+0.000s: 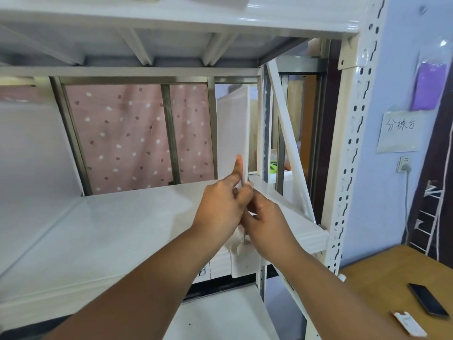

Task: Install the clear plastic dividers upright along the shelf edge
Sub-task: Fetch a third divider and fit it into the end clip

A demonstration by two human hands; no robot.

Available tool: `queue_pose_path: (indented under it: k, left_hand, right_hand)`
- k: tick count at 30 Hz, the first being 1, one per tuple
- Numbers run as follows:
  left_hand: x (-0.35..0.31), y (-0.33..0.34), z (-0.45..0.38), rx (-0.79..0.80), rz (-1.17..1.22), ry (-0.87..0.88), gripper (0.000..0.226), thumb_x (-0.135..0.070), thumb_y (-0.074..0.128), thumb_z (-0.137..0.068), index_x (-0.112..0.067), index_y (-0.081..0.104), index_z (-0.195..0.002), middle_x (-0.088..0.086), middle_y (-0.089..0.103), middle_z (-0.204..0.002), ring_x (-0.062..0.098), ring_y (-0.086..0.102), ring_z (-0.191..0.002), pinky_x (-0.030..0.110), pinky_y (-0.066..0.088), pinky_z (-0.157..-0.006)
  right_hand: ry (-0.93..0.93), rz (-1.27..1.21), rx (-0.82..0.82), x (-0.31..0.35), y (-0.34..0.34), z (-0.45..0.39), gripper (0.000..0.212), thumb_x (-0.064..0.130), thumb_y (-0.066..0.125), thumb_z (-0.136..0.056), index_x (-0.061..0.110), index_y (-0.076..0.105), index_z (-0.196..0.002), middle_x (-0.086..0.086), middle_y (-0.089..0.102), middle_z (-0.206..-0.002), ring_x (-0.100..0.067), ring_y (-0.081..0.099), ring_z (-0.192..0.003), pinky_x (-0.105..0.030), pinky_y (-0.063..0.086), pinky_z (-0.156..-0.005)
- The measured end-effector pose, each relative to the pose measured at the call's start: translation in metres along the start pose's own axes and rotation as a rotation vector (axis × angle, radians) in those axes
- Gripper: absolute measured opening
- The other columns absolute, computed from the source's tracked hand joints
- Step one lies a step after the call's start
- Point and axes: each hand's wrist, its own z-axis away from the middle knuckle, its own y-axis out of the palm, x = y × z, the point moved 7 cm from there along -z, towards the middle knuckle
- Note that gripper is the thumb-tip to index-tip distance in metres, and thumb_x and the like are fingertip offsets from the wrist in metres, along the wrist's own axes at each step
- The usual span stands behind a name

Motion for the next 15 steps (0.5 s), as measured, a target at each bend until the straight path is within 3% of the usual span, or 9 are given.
queue_pose_path:
  k: [4, 6, 9, 11, 13, 15]
  left_hand:
    - [0.001, 0.002, 0.003, -0.016, -0.067, 0.03, 0.052, -0.038, 0.052, -0.107, -0.032, 0.051, -0.158, 0.008, 0.078, -0.091, 0.017, 0.075, -0.083, 0.037, 0.064, -0.081]
    - [0.003, 0.003, 0.005, -0.025, -0.076, 0.037, 0.055, -0.042, 0.053, -0.106, -0.035, 0.047, -0.161, 0.008, 0.08, -0.1, 0.017, 0.075, -0.088, 0.037, 0.064, -0.086]
    - [0.011, 0.001, 0.008, 0.017, -0.014, -0.036, 0.059, -0.047, 0.056, -0.104, -0.039, 0.043, -0.162, 0.008, 0.079, -0.124, 0.023, 0.074, -0.111, 0.045, 0.06, -0.102]
    - [0.014, -0.001, 0.02, 0.011, 0.13, -0.104, 0.058, -0.043, 0.059, -0.104, -0.038, 0.046, -0.161, -0.001, 0.074, -0.136, 0.022, 0.069, -0.125, 0.048, 0.057, -0.109]
    - [0.019, -0.007, 0.046, -0.115, 0.351, -0.148, 0.05, -0.03, 0.062, -0.104, -0.034, 0.057, -0.154, -0.027, 0.075, -0.121, 0.013, 0.071, -0.118, 0.049, 0.058, -0.107]
    - [0.031, -0.012, 0.084, -0.312, 0.532, -0.175, 0.041, -0.025, 0.065, -0.102, -0.035, 0.069, -0.141, -0.032, 0.076, -0.108, 0.005, 0.075, -0.103, 0.044, 0.064, -0.096]
  right_hand:
    - [-0.021, 0.007, -0.011, -0.001, 0.002, 0.002, 0.016, 0.028, 0.054, -0.109, 0.04, 0.065, -0.108, 0.021, 0.078, -0.095, 0.0, 0.075, -0.08, -0.011, 0.051, -0.063]
    - [-0.022, 0.02, -0.027, -0.003, 0.002, 0.003, 0.013, 0.031, 0.053, -0.109, 0.036, 0.065, -0.11, 0.019, 0.078, -0.092, 0.0, 0.075, -0.077, -0.011, 0.05, -0.061]
    - [-0.008, 0.029, -0.014, -0.004, 0.005, 0.006, 0.014, 0.03, 0.053, -0.109, 0.037, 0.062, -0.117, 0.019, 0.078, -0.094, 0.002, 0.075, -0.081, -0.012, 0.05, -0.065]
    - [0.001, 0.051, 0.025, -0.001, 0.005, 0.008, 0.025, 0.024, 0.055, -0.108, 0.039, 0.061, -0.127, 0.016, 0.077, -0.094, 0.0, 0.075, -0.086, -0.018, 0.052, -0.071]
    - [0.014, 0.05, 0.113, 0.004, 0.006, 0.008, 0.041, 0.017, 0.056, -0.107, 0.038, 0.059, -0.141, 0.013, 0.079, -0.096, -0.004, 0.075, -0.09, -0.02, 0.053, -0.072]
    - [0.055, -0.001, 0.235, 0.005, 0.007, 0.005, 0.055, 0.005, 0.055, -0.105, 0.037, 0.053, -0.149, 0.009, 0.08, -0.107, -0.009, 0.076, -0.097, -0.027, 0.06, -0.077]
